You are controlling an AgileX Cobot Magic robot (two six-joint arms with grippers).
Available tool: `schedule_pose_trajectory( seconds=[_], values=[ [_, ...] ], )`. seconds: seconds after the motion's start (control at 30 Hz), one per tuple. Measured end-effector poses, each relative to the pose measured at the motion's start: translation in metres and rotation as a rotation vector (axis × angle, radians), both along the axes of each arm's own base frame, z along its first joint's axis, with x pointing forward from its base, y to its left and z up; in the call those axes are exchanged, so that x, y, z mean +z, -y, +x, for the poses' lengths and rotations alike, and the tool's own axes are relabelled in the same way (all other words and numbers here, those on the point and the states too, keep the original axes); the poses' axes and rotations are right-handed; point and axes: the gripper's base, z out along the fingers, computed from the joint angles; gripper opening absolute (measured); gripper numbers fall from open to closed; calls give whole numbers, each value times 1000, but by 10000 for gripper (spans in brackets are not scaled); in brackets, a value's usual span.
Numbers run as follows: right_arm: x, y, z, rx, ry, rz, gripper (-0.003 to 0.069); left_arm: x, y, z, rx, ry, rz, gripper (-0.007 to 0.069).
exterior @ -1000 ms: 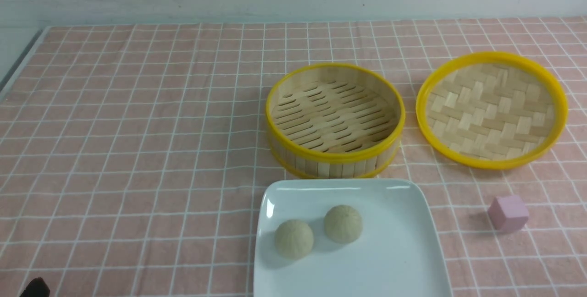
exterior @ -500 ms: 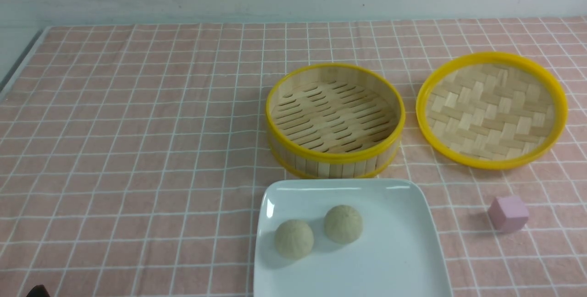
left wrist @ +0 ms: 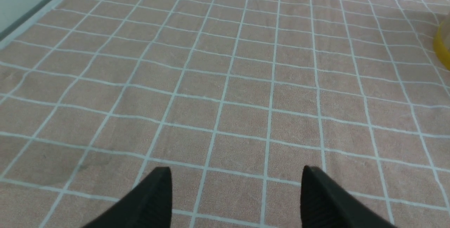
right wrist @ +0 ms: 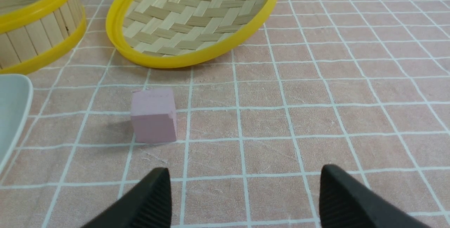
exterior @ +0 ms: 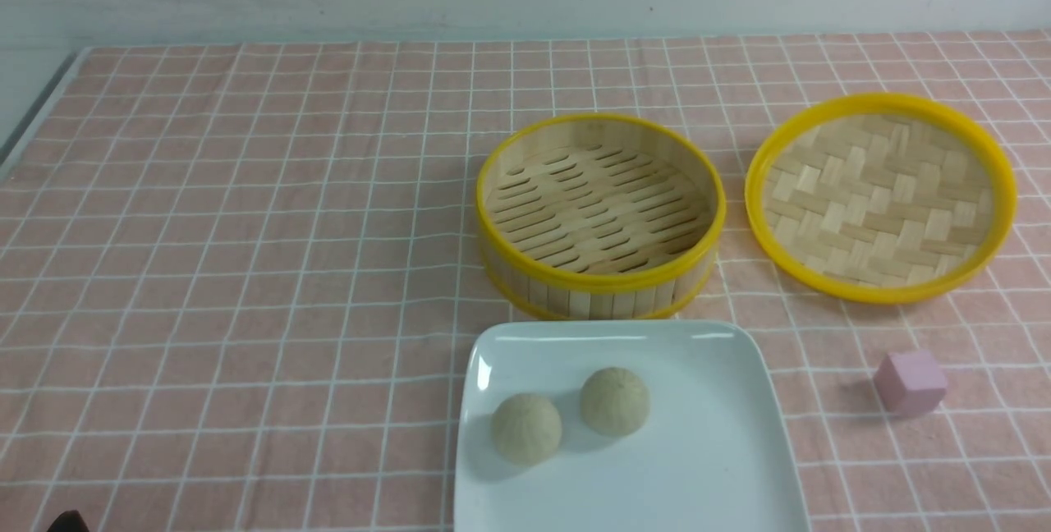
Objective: Put the steamed buns into the plate on the pink tablecloth.
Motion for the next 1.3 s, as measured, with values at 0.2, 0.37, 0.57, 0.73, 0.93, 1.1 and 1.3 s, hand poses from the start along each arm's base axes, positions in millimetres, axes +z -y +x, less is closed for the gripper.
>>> schedule_pose_trajectory(
  seconds=[0.2,0.37,0.57,0.73,0.93,1.1,1.3],
  values=[
    [0,0,0,0,0,0,548,0,2,0,-27,-2,18,494],
    [0,0,0,0,0,0,548,0,3,0,-34,-2,15,494],
    [0,0,0,0,0,0,548,0,3,0,-36,-2,16,494],
    [0,0,0,0,0,0,548,0,3,0,-33,-2,7,494],
    [0,0,0,0,0,0,548,0,3,0,-25,-1,-17,494],
    [0,0,0,0,0,0,548,0,3,0,-25,-1,-16,494],
    [0,0,0,0,0,0,548,0,3,0,-25,-1,-16,494]
  ],
)
